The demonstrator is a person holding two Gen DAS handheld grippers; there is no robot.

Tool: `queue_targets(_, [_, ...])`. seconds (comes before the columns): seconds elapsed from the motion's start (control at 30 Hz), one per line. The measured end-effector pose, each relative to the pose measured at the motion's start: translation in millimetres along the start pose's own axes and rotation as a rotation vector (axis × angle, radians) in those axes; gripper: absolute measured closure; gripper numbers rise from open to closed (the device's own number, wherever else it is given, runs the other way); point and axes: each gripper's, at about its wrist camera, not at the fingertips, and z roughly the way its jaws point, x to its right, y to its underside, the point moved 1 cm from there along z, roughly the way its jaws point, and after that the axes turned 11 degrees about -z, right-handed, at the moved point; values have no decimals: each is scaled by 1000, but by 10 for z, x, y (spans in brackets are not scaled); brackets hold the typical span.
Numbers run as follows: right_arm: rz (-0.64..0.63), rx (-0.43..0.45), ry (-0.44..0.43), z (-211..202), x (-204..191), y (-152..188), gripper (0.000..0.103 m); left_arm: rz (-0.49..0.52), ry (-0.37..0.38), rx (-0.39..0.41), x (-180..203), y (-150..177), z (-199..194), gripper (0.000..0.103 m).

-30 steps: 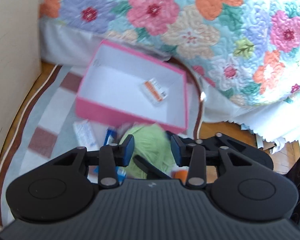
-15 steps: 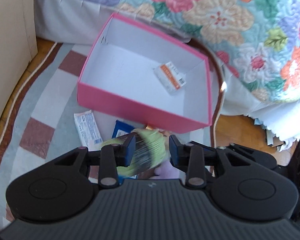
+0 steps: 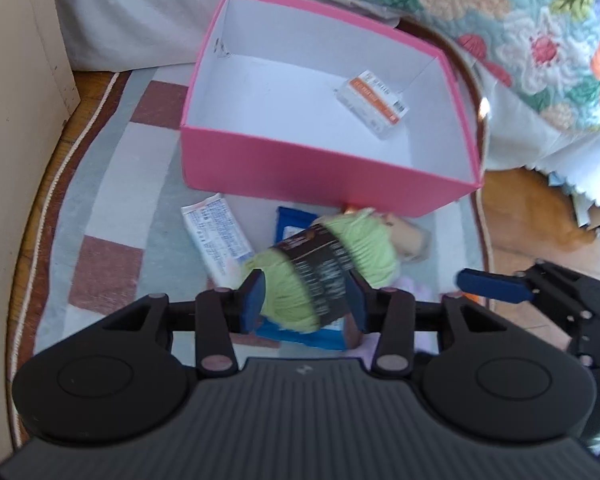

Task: Organize objects
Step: 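Lift the yarn ball with the left tool and carry it into the pink box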

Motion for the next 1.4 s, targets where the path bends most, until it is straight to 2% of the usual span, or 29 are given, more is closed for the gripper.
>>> queue_targets(0.07, [-10,-2,-4,32,-41,35,12,14,0,0,-58,-1,50,55])
queue_targets(0.23, [-36,8,36,217,-97,164,12,32,32,-23,-155,-36,180,46])
queue_targets(0.43, [-111,39,121,493,-123,302,12,-2,120,-34,-222,6,324,38])
queue_targets(0.63, [-142,36,132,659,-121,298,12,-10,199,-30,-211,-48,490,30])
queue_targets(0.8, [-164,52,188,769,-88,304,7,-53,240,-49,-244,-60,537,30])
queue_targets(0.97, [-231,40,204,944,-34,340,4,-90,249,-51,-263,6,605,31])
queue_targets(1.03, [-267,43,217,994,-50,339,4,-110,270,-74,-245,56,664,36])
queue_targets(1.1, [-266,58,225,1022,-32,344,5,-108,279,-46,-200,97,683,41])
queue_targets(1.17, [-231,85,219,1005,6,352,10,-107,285,-3,-171,134,679,45])
queue_targets(1.27, [-170,97,195,912,38,335,17,-107,293,7,-134,139,616,50])
queue_targets(1.4, [-165,110,181,745,-47,324,20,-98,291,0,-81,197,468,51])
